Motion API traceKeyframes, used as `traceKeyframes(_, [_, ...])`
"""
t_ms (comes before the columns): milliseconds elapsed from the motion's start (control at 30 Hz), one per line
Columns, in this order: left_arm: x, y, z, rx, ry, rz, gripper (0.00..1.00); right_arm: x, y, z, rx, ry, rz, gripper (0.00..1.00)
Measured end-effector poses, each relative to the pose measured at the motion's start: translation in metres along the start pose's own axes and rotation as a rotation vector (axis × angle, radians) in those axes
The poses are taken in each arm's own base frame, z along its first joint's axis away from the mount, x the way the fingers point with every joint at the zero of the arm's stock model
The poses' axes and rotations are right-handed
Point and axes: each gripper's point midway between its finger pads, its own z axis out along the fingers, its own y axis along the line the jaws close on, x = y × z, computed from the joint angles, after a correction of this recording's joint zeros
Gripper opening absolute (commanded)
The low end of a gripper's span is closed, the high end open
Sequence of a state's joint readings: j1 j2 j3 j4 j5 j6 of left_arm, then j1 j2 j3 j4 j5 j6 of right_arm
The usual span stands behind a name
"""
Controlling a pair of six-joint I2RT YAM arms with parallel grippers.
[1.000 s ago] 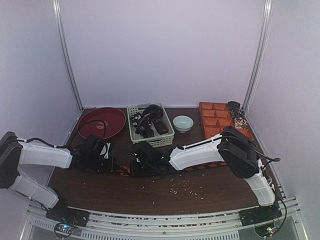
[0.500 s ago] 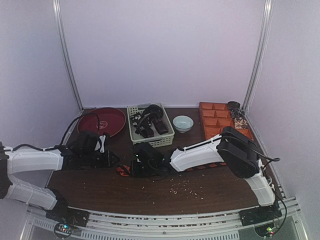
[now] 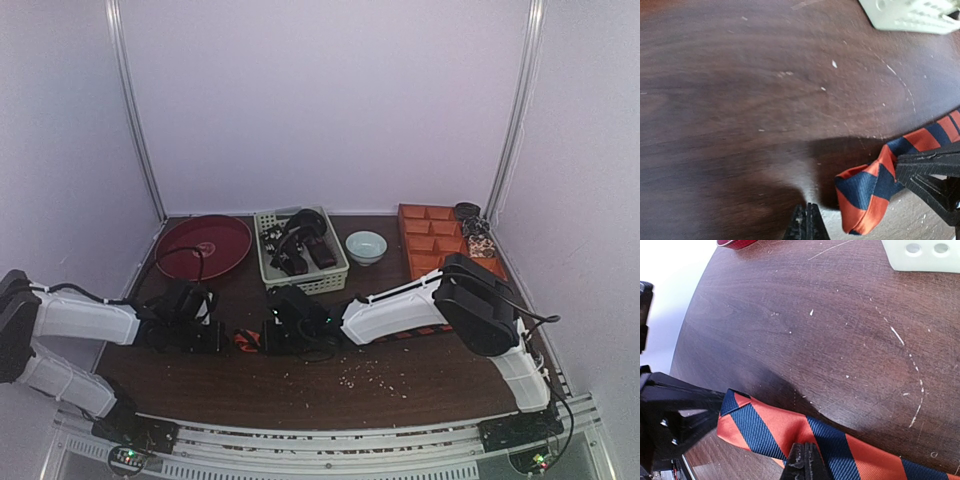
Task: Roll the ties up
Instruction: Fold the tie at the center of the board.
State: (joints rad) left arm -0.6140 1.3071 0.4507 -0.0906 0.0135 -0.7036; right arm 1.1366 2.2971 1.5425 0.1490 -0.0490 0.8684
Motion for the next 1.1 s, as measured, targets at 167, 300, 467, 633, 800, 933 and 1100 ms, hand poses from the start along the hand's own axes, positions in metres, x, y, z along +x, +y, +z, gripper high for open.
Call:
traceKeyframes(167, [0.001,-0.018,0.006,0.104,0.008,0.011,0.00,0.000,0.000,0.000,-0.006,-0.005,0.001,0.01])
traceKeyframes(300, [-0.006,-0.036,0.003,0.198,-0.018,0.019,0.00,0.000,0.000,-0.001,-0.007,-0.006,0.001,0.02])
traceKeyframes(467, [-0.014,-0.055,-0.002,0.295,-0.043,0.034,0.00,0.001,-0.003,-0.006,0.004,-0.006,-0.002,0.07])
traceKeyframes(633, [-0.014,-0.060,-0.002,0.324,-0.036,0.043,0.00,0.002,-0.013,-0.020,0.035,-0.020,-0.007,0.13])
traceKeyframes(800, [-0.012,-0.065,-0.002,0.350,-0.029,0.051,0.00,-0.001,-0.018,-0.035,0.055,-0.044,-0.008,0.19])
traceKeyframes(933, [-0.012,-0.068,-0.001,0.370,-0.026,0.053,0.00,-0.009,-0.014,-0.046,0.049,-0.069,-0.009,0.26])
traceKeyframes(1100, [-0.013,-0.070,0.001,0.380,-0.025,0.055,0.00,-0.017,-0.004,-0.053,0.014,-0.094,-0.004,0.43])
